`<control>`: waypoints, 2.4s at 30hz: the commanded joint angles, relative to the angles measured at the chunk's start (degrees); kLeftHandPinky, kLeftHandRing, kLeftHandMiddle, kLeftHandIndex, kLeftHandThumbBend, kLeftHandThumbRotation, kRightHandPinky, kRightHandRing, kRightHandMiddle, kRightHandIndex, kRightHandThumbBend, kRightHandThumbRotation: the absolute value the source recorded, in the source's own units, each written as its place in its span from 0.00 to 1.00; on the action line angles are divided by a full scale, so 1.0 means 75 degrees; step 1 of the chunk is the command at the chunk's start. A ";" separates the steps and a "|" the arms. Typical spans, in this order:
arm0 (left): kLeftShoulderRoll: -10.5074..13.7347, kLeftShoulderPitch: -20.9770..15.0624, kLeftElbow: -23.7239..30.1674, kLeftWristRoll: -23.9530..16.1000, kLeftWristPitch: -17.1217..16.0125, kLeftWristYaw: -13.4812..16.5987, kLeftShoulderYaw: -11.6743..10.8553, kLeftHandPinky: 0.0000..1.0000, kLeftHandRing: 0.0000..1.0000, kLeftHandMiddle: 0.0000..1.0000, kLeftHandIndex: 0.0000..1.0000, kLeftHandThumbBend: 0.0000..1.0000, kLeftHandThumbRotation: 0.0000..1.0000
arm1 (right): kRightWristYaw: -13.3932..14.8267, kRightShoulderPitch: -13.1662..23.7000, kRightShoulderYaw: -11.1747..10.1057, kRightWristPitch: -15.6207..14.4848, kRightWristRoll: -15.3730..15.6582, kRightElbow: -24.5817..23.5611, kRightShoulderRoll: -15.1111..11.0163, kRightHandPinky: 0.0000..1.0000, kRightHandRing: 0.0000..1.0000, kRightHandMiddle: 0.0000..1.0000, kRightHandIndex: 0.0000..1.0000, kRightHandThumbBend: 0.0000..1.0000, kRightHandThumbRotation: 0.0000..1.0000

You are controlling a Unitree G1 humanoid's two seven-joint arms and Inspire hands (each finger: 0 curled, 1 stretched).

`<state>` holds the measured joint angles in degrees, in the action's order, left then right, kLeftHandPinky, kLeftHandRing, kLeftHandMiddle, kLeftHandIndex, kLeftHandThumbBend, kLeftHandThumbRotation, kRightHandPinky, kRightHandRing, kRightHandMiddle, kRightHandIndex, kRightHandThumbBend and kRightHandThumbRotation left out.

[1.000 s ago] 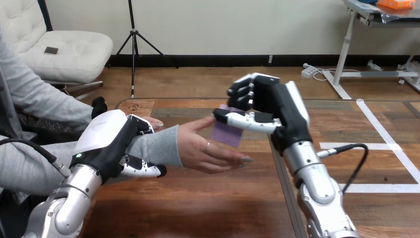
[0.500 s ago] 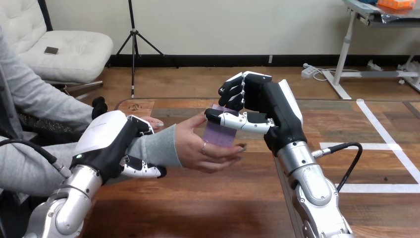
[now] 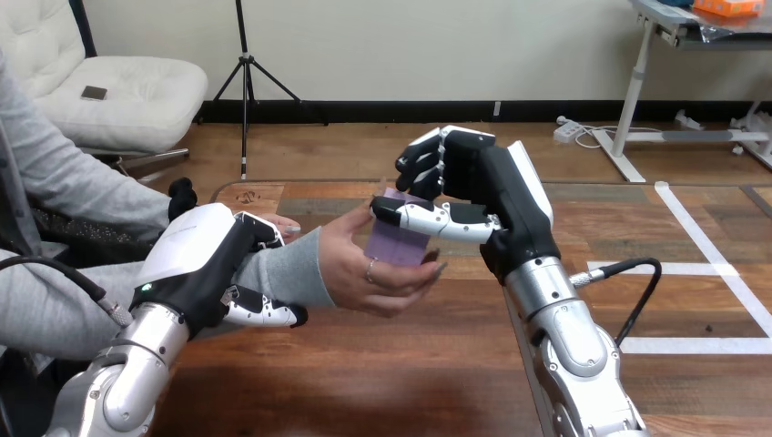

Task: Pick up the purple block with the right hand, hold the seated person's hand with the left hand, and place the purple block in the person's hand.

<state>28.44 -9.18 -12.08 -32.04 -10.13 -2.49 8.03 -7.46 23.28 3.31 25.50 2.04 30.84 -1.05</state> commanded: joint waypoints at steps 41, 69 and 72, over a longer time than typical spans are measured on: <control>-0.0087 -0.0692 0.0470 0.0135 -0.0192 0.0288 -0.0203 0.15 0.22 0.31 0.34 0.69 0.00 | -0.0288 -0.0120 0.0232 -0.0546 0.0074 -0.0711 0.0005 0.33 0.38 0.42 0.43 0.83 0.00; -0.0136 -0.0612 0.0526 0.0047 -0.0122 0.0389 -0.0185 0.15 0.22 0.32 0.35 0.72 0.00 | -0.0507 -0.0421 0.0136 -0.1649 -0.0003 -0.1510 -0.0076 0.50 0.57 0.60 0.61 0.84 0.19; -0.0143 -0.0602 0.0549 0.0008 -0.0102 0.0421 -0.0182 0.15 0.23 0.32 0.35 0.73 0.00 | -0.0505 -0.0429 0.0129 -0.1671 0.0006 -0.1530 -0.0085 0.53 0.60 0.62 0.63 0.82 0.26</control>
<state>28.44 -9.06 -12.10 -32.31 -9.96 -2.37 8.02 -10.96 19.23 4.12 13.52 1.94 21.96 -0.71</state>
